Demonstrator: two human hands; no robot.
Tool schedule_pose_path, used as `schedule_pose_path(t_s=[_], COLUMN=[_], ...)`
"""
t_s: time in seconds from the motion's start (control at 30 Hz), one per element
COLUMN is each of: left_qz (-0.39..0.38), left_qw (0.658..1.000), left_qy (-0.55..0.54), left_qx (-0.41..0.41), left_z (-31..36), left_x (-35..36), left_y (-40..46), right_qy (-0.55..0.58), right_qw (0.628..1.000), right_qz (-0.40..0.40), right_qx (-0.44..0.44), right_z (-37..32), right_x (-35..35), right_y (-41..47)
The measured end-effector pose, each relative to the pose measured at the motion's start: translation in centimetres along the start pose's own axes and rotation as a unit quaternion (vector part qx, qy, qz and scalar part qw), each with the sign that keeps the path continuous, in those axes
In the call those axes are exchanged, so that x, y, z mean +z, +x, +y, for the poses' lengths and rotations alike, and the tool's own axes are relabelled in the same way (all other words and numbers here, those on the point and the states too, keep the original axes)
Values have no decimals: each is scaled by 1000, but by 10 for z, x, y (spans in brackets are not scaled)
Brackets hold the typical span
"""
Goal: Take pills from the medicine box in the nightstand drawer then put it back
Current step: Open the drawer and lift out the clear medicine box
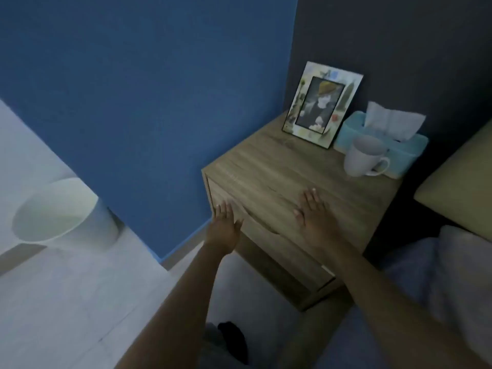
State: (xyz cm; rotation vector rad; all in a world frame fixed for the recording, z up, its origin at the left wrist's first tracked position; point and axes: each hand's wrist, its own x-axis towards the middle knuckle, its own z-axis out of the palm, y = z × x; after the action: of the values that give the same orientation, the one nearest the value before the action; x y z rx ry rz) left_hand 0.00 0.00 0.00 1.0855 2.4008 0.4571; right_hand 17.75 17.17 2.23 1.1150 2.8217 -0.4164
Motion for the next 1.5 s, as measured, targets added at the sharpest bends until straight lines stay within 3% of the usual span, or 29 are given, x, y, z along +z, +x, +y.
schedule_pose_path(t_s=[0.13, 0.27, 0.4, 0.8, 1.3, 1.4, 1.5], left_qz=[17, 64, 106, 102, 138, 201, 340], left_qw=[987, 938, 898, 883, 880, 873, 869], left_qy=[-156, -332, -419, -436, -435, -421, -348], left_qx=[-48, -71, -84, -140, -136, -142, -91], left_z=[16, 39, 48, 22, -40, -40, -35], left_x=[31, 49, 54, 49, 46, 35, 7], left_y=[10, 19, 20, -20, -84, -91, -86], right_qy=[7, -3, -8, -4, -13, 13, 141], right_qw=[999, 998, 997, 998, 998, 998, 976], right_qz=[47, 65, 68, 57, 63, 56, 156], right_qx=[-10, -19, -20, -19, -13, 4, 51], right_z=[10, 13, 14, 14, 15, 5, -30], right_x=[15, 19, 20, 17, 17, 8, 1], right_y=[7, 10, 10, 11, 14, 4, -29])
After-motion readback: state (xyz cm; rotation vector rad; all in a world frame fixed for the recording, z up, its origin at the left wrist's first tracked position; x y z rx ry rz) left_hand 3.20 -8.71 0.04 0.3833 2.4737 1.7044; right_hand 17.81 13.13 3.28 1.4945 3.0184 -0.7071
